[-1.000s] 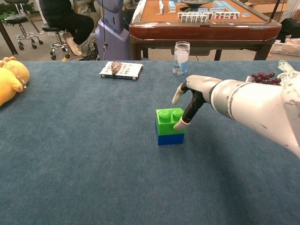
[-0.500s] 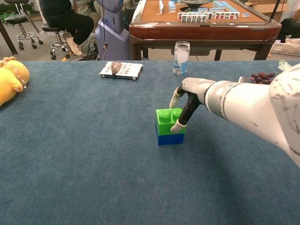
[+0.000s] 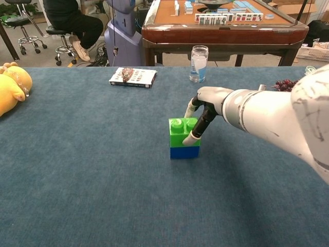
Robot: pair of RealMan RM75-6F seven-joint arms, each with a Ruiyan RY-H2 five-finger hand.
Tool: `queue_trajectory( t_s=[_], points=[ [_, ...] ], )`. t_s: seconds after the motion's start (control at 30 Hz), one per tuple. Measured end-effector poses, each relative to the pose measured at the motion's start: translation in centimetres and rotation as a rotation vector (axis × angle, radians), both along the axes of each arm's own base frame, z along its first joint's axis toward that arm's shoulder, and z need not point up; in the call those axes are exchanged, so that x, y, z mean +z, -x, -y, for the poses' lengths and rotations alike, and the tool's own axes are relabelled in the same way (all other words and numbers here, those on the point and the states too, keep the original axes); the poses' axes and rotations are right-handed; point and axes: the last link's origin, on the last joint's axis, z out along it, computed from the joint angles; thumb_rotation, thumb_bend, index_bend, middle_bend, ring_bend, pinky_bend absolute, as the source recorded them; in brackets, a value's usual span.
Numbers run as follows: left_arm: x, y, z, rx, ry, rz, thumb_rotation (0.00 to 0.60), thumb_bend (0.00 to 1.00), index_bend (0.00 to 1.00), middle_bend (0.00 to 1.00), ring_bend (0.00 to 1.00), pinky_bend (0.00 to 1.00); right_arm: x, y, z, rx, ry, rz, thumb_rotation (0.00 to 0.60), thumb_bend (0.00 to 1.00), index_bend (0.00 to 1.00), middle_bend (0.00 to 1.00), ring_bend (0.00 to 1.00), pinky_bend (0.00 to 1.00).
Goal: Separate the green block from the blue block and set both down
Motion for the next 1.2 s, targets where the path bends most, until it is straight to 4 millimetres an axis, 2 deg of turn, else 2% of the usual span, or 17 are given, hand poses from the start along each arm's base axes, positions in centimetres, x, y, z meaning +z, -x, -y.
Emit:
queue_trajectory(
  t_s=[0.17,0.3,0.4,0.5,0.57,0.63,0.77,0.87,1.03,1.2],
  points=[
    [-0.2,-0.4,-0.7,-0.012,0.007,0.016,0.600,0.04,0.21,0.14,0.18,0.45,0.7,-0.1,0.0,-0.002,0.013,0.025,0.600,0.16,0.52,0.14,0.00,0.08],
    [-0.2,-1.1,-1.5,-0.027,-0.003,0.049,0.600,0.04,0.21,0.20,0.28,0.55,2.0,-0.4,0.1,0.006,0.036,0.050,0.600,0.16,0.52,0.14,0.00,0.08],
    [0.0,-2.0,-2.5,-0.048,-0.022,0.095,0.600,0.04,0.21,0.33,0.42,0.66,3.5,-1.0,0.4,0.014,0.059,0.080,0.600,0.16,0.52,0.14,0.00,0.08],
    [0.2,-3.3,-4.1,-0.076,-0.031,0.153,0.600,0.04,0.22,0.53,0.57,0.77,5.4,-1.7,0.6,0.026,0.089,0.113,0.600,0.16,0.53,0.14,0.00,0.08],
    [0.2,-4.1,-5.2,-0.092,-0.027,0.196,0.600,0.03,0.23,0.69,0.68,0.88,6.9,-2.3,0.8,0.038,0.112,0.134,0.600,0.16,0.53,0.15,0.00,0.08],
    [0.1,-5.1,-6.4,-0.107,-0.017,0.239,0.600,0.04,0.23,0.78,0.76,0.95,8.4,-2.8,0.9,0.051,0.136,0.153,0.600,0.16,0.53,0.15,0.00,0.08],
    [-0.2,-7.3,-9.2,-0.147,0.002,0.320,0.600,0.04,0.27,0.98,0.92,1.00,11.0,-3.8,1.1,0.074,0.175,0.182,0.600,0.16,0.53,0.15,0.00,0.08],
    [-0.8,-8.9,-11.3,-0.177,0.013,0.380,0.600,0.04,0.29,1.00,0.99,1.00,12.7,-4.6,1.1,0.084,0.198,0.215,0.600,0.16,0.53,0.15,0.00,0.08],
    [-2.5,-12.2,-14.4,-0.202,0.062,0.509,0.600,0.04,0.30,1.00,1.00,1.00,14.2,-5.2,0.9,0.078,0.207,0.274,0.600,0.16,0.54,0.15,0.00,0.08],
    [-4.3,-16.2,-16.0,-0.235,0.107,0.648,0.600,0.04,0.30,1.00,1.00,1.00,14.8,-5.7,0.5,0.083,0.201,0.324,0.600,0.16,0.54,0.15,0.00,0.08]
  ],
)
